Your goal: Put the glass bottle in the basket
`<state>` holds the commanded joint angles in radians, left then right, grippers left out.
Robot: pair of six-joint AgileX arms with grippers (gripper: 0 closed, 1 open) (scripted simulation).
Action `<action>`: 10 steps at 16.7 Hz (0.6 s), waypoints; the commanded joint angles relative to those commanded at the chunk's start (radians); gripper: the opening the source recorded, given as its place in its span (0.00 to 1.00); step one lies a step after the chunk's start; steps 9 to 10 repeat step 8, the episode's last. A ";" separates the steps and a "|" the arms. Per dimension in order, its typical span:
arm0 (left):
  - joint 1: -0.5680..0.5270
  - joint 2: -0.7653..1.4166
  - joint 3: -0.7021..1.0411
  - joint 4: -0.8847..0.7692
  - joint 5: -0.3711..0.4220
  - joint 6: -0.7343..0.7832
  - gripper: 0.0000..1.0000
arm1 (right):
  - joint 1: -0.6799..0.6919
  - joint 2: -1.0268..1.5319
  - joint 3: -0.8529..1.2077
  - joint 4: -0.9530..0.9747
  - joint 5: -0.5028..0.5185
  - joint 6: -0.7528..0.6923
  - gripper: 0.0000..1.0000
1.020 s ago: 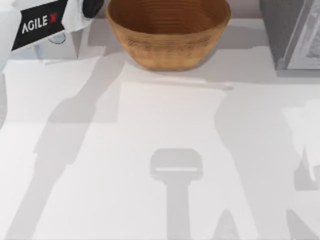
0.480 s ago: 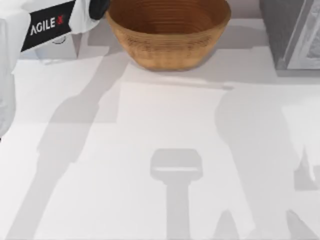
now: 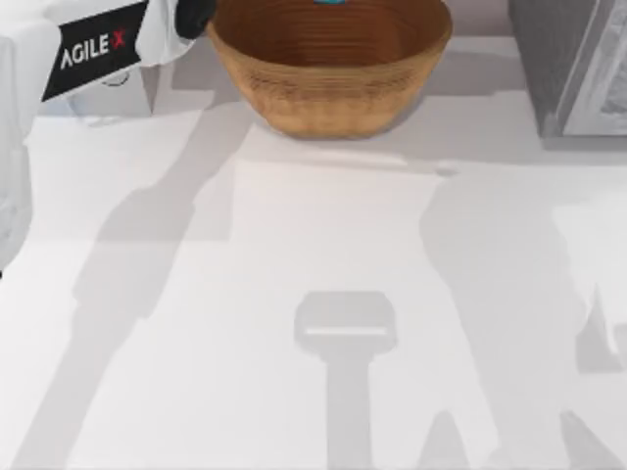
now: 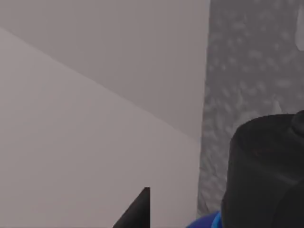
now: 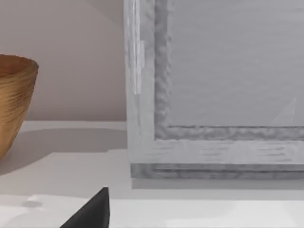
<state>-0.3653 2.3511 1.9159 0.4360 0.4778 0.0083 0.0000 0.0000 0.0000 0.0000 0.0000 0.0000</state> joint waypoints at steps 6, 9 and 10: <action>0.000 0.000 0.000 0.000 0.000 0.000 1.00 | 0.000 0.000 0.000 0.000 0.000 0.000 1.00; 0.000 0.000 0.000 0.000 0.000 0.000 1.00 | 0.000 0.000 0.000 0.000 0.000 0.000 1.00; 0.000 0.000 0.000 0.000 0.000 0.000 1.00 | 0.000 0.000 0.000 0.000 0.000 0.000 1.00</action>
